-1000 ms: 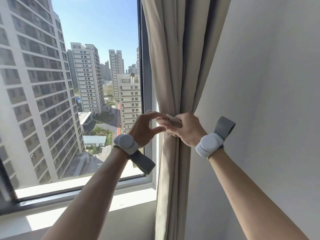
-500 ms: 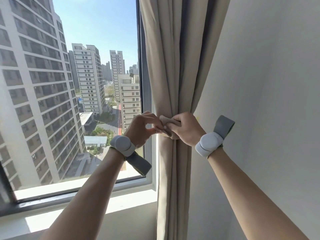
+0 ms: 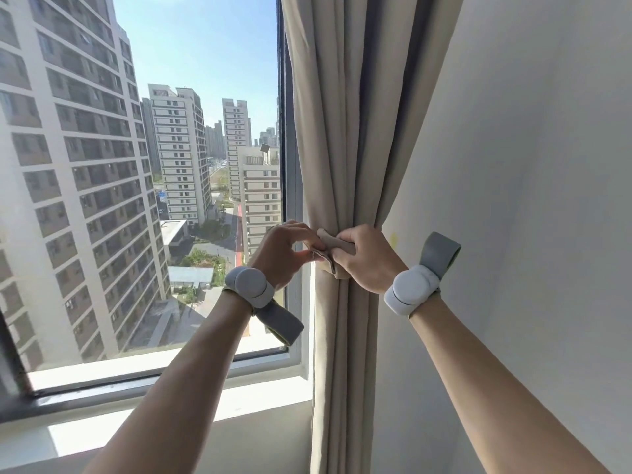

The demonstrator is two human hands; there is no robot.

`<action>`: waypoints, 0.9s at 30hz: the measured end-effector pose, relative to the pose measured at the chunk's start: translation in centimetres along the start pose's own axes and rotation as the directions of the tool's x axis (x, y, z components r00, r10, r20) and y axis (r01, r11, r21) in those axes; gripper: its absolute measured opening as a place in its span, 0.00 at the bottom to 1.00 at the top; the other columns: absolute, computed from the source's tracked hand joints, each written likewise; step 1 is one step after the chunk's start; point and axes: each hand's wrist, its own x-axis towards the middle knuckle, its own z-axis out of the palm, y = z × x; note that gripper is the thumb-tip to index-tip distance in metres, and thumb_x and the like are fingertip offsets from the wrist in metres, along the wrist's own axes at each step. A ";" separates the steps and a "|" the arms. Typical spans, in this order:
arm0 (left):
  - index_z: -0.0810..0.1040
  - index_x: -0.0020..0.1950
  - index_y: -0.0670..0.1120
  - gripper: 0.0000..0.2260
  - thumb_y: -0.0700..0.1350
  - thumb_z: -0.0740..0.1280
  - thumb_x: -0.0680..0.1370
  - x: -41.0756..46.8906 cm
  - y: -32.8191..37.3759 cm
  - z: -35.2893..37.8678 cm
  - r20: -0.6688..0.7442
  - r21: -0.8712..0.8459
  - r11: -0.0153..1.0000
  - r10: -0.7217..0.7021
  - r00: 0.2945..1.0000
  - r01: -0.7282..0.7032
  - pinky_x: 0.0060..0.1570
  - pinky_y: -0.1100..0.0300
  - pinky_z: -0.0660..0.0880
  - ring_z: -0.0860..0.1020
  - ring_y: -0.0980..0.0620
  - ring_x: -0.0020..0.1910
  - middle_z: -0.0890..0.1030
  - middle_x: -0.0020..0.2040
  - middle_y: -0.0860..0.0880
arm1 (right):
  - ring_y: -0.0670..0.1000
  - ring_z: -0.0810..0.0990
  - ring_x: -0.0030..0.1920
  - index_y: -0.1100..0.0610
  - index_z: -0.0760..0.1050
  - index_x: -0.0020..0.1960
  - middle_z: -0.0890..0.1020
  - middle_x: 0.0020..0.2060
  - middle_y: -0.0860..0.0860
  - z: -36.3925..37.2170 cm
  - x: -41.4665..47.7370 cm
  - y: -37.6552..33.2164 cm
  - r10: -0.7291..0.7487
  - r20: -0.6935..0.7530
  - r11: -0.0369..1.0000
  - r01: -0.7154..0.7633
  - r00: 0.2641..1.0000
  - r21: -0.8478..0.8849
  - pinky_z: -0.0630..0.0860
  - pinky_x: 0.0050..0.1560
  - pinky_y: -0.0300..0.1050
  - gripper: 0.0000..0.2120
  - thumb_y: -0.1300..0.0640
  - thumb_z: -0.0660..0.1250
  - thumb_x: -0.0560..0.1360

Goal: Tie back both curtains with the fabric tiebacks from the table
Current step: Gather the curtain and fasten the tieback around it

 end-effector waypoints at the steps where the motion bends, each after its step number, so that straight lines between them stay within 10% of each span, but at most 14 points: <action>1: 0.87 0.45 0.46 0.06 0.41 0.78 0.69 0.0 0.0 0.1 -0.007 0.005 1.000 -0.002 1.000 0.002 0.54 0.54 0.78 0.80 0.52 0.45 0.84 0.44 0.50 | 0.51 0.82 0.33 0.61 0.81 0.38 0.84 0.29 0.52 0.0 0.1 0.1 -0.002 -0.001 1.000 0.002 1.000 -0.006 0.79 0.40 0.46 0.14 0.55 0.64 0.77; 27: 0.84 0.43 0.46 0.04 0.38 0.76 0.71 0.7 -0.1 2.3 -0.111 0.152 0.983 0.117 0.987 -0.099 0.54 0.48 0.78 0.80 0.52 0.43 0.84 0.42 0.52 | 0.60 0.79 0.38 0.66 0.78 0.39 0.82 0.34 0.60 -0.9 0.4 0.2 -0.028 0.016 0.992 0.030 0.999 -0.126 0.78 0.45 0.59 0.14 0.57 0.63 0.79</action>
